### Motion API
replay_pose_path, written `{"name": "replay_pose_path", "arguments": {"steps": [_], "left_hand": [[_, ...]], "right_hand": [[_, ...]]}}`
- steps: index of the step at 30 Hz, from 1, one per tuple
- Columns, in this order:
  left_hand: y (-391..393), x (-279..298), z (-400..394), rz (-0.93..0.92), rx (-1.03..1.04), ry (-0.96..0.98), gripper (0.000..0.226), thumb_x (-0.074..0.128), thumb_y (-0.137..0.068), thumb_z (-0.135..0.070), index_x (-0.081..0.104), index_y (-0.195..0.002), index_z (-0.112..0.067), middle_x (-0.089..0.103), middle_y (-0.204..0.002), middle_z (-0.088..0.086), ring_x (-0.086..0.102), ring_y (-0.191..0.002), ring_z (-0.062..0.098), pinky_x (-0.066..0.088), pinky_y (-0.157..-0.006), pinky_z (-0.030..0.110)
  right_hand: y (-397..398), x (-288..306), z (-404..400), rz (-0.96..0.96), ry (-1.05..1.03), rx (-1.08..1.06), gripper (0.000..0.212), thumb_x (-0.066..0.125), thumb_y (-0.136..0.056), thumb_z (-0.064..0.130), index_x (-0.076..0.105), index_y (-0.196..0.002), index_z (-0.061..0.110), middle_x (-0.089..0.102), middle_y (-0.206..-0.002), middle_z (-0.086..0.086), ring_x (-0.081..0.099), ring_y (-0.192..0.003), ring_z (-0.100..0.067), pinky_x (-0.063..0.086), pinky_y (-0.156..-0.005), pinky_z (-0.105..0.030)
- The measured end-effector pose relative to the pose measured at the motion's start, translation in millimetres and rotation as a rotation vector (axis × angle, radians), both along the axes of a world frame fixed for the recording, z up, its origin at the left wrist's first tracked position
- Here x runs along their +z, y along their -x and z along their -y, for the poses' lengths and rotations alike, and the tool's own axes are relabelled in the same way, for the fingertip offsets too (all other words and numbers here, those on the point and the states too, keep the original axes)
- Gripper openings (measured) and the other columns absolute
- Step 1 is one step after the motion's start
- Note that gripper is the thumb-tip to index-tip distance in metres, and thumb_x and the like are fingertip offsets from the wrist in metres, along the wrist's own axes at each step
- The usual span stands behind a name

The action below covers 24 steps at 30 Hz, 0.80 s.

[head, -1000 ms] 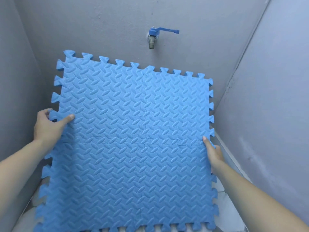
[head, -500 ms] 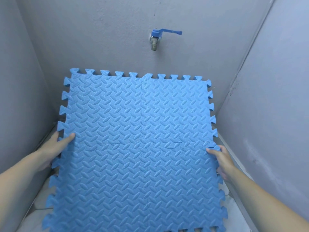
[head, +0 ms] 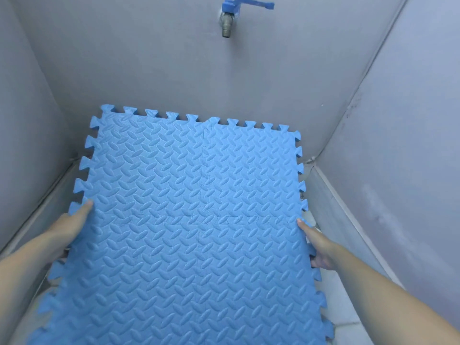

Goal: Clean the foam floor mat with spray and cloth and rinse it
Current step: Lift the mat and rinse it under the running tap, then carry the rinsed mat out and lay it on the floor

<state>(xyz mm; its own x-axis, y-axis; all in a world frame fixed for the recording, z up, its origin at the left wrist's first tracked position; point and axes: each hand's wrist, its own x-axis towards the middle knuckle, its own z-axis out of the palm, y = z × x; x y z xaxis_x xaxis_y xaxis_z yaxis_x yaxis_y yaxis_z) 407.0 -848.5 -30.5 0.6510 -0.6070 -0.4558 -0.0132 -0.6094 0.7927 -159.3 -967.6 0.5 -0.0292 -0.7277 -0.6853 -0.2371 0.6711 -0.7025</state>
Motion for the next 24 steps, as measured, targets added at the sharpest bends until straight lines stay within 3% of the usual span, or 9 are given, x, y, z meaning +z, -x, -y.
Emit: {"name": "replay_pose_path", "arguments": {"steps": [2, 4, 6, 8, 12, 17, 20, 22, 24], "left_hand": [[26.8, 31.7, -9.4, -0.066, -0.012, -0.042, 0.05, 0.068, -0.078, -0.048, 0.053, -0.096, -0.003, 0.048, -0.073, 0.012, 0.048, -0.055, 0.028, 0.04, -0.051, 0.029], [23.0, 35.1, -13.2, -0.102, -0.101, -0.099, 0.036, 0.072, -0.075, -0.029, 0.057, -0.096, -0.005, 0.05, -0.074, 0.011, 0.046, -0.05, 0.029, 0.035, -0.042, 0.025], [14.3, 34.5, -17.2, -0.173, -0.162, -0.1, 0.037, 0.075, -0.073, -0.026, 0.065, -0.098, -0.001, 0.067, -0.084, 0.016, 0.059, -0.06, 0.033, 0.042, -0.044, 0.028], [14.3, 37.2, -23.4, -0.172, -0.188, -0.089, 0.035, 0.076, -0.074, -0.029, 0.068, -0.094, -0.002, 0.073, -0.089, 0.013, 0.065, -0.062, 0.026, 0.045, -0.048, 0.026], [21.6, 34.4, -26.0, -0.022, -0.151, -0.023, 0.038, 0.073, -0.078, -0.038, 0.049, -0.088, -0.011, 0.057, -0.083, 0.012, 0.049, -0.055, 0.022, 0.039, -0.05, 0.025], [48.3, 76.1, -37.4, 0.197, -0.134, -0.142, 0.048, 0.064, -0.085, -0.043, 0.046, -0.111, -0.007, 0.05, -0.106, 0.011, 0.048, -0.083, 0.025, 0.038, -0.063, 0.034], [56.1, 120.5, -46.3, 0.247, -0.147, -0.228, 0.061, 0.061, -0.085, -0.049, 0.047, -0.125, -0.005, 0.051, -0.129, 0.013, 0.051, -0.111, 0.03, 0.039, -0.091, 0.04], [59.7, 146.7, -53.9, 0.274, -0.146, -0.271, 0.07, 0.06, -0.084, -0.053, 0.045, -0.132, -0.006, 0.048, -0.139, 0.013, 0.047, -0.124, 0.031, 0.035, -0.103, 0.041], [67.1, 178.9, -58.2, 0.278, -0.162, -0.3, 0.075, 0.062, -0.083, -0.053, 0.041, -0.137, -0.006, 0.044, -0.143, 0.014, 0.043, -0.128, 0.032, 0.034, -0.106, 0.041]], "right_hand": [[6.5, 2.7, -3.7, 0.026, -0.006, 0.126, 0.038, 0.067, -0.09, 0.038, 0.062, -0.124, 0.021, 0.074, -0.113, -0.01, 0.071, -0.103, -0.031, 0.054, -0.089, -0.06], [13.7, 8.3, -5.0, 0.047, -0.018, 0.231, 0.041, 0.068, -0.09, 0.026, 0.06, -0.128, 0.015, 0.072, -0.117, -0.01, 0.07, -0.107, -0.029, 0.052, -0.095, -0.057], [19.3, 11.0, -4.7, 0.064, -0.045, 0.259, 0.042, 0.068, -0.09, 0.027, 0.061, -0.128, 0.01, 0.072, -0.118, -0.01, 0.069, -0.109, -0.027, 0.05, -0.1, -0.053], [20.8, 12.2, -6.5, 0.033, -0.025, 0.255, 0.044, 0.07, -0.088, 0.034, 0.062, -0.127, 0.015, 0.073, -0.115, -0.006, 0.07, -0.106, -0.024, 0.052, -0.097, -0.049], [19.2, 2.9, -17.3, -0.063, 0.03, 0.165, 0.058, 0.082, -0.072, 0.051, 0.057, -0.121, 0.031, 0.074, -0.112, 0.001, 0.072, -0.1, -0.028, 0.057, -0.08, -0.059], [6.5, 43.3, -34.9, -0.182, 0.016, 0.023, 0.074, 0.082, -0.068, 0.054, 0.051, -0.126, 0.02, 0.072, -0.11, -0.006, 0.072, -0.091, -0.027, 0.059, -0.081, -0.05], [9.2, 89.1, -41.9, -0.245, -0.056, 0.032, 0.095, 0.085, -0.044, 0.068, 0.07, -0.108, 0.0, 0.076, -0.094, -0.014, 0.073, -0.077, -0.029, 0.058, -0.069, -0.039], [14.1, 116.1, -43.6, -0.276, -0.072, 0.027, 0.086, 0.085, -0.047, 0.066, 0.073, -0.1, 0.0, 0.076, -0.093, -0.016, 0.073, -0.082, -0.034, 0.06, -0.076, -0.045], [15.4, 150.6, -45.0, -0.29, -0.068, 0.048, 0.081, 0.085, -0.05, 0.066, 0.071, -0.099, 0.003, 0.076, -0.096, -0.015, 0.073, -0.089, -0.036, 0.057, -0.085, -0.055]]}}
